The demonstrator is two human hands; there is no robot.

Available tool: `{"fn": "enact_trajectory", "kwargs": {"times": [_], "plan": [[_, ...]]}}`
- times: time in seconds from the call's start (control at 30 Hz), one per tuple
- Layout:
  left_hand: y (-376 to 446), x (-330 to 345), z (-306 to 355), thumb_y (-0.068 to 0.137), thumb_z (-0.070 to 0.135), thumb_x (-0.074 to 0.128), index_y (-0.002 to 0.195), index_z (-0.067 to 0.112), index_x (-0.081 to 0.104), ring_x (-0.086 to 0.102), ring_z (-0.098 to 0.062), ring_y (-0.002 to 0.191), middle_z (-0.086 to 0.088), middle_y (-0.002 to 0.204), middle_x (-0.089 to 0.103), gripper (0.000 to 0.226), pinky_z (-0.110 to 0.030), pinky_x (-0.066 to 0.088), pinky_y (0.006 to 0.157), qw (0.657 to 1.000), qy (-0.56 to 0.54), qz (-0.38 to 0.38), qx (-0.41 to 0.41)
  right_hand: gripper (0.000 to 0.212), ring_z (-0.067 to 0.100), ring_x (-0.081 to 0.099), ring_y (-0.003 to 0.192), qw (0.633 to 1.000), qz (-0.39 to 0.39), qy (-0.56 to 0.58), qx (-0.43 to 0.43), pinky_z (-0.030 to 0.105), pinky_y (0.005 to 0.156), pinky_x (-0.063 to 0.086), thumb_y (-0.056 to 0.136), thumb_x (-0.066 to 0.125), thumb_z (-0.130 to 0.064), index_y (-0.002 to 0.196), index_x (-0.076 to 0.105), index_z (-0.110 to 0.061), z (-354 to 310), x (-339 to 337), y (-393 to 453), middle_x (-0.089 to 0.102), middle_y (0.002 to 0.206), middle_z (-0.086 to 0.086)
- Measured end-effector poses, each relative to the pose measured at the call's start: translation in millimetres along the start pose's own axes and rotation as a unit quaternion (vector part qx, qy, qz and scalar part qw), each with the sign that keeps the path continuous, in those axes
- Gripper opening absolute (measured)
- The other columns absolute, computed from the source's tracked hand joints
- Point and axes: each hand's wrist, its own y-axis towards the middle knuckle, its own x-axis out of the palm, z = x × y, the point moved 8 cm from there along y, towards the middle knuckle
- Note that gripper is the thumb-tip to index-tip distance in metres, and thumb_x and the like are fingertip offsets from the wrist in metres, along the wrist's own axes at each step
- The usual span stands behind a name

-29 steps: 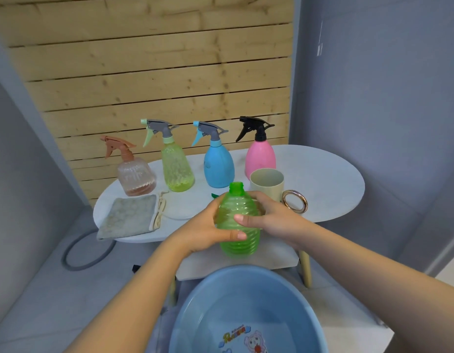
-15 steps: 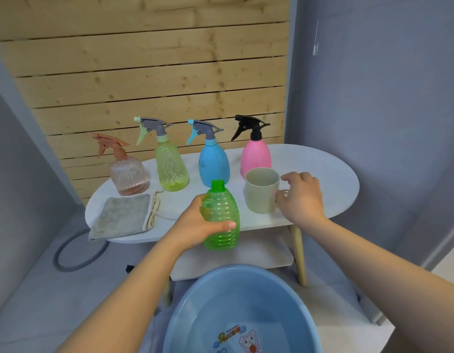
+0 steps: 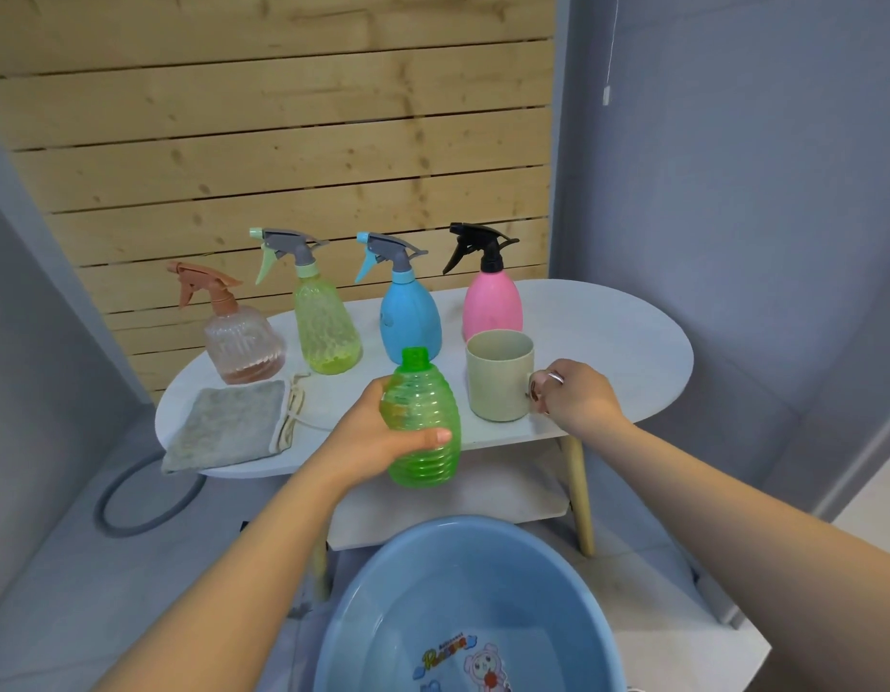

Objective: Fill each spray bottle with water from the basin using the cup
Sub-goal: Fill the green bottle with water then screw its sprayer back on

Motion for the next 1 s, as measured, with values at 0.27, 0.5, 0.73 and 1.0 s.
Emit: {"fn": "enact_trajectory", "kwargs": {"times": [0.27,0.5,0.73,1.0], "plan": [[-23,-15,5,0.073,0.006,0.079,0.112,0.023,0.045,0.064,0.003,0.086,0.014,0.096,0.068,0.055,-0.009,0.048,0.068,0.998,0.047,-0.052,-0.004,0.023,0.021,0.050,0.076,0.996,-0.030,0.020,-0.086,0.023,0.056,0.033,0.096,0.046,-0.023,0.085,0.059,-0.007,-21,-19,-34,0.056,0.078,0.003],[-56,-24,-43,0.051,0.034,0.089,0.129,0.029,0.033,0.061,-0.005,0.103,0.008,0.114,0.062,0.097,-0.022,0.052,0.084,0.972,0.160,-0.155,-0.068,0.026,0.014,0.046,0.070,0.977,-0.183,-0.017,-0.104,0.025,0.063,0.034,0.093,0.053,-0.024,0.074,0.060,-0.008,-19,7,-65,0.053,0.071,-0.002],[-62,-18,-107,0.060,0.023,0.089,0.126,0.024,0.029,0.057,-0.002,0.103,0.005,0.116,0.056,0.090,-0.012,0.045,0.081,0.950,0.200,-0.209,-0.120,0.048,0.019,0.046,0.067,0.928,-0.260,-0.216,-0.154,0.028,0.057,0.033,0.097,0.044,-0.035,0.087,0.063,0.007,0,79,-69,0.053,0.075,0.009],[-47,-10,-193,0.058,0.033,0.089,0.127,0.031,0.029,0.058,-0.008,0.101,0.008,0.112,0.057,0.092,-0.025,0.050,0.086,0.927,0.264,-0.230,-0.132,0.044,0.028,0.054,0.082,0.828,-0.342,-0.395,-0.201,0.034,0.074,0.043,0.097,0.040,-0.036,0.077,0.058,-0.001,48,167,-53,0.057,0.084,0.016]]}}
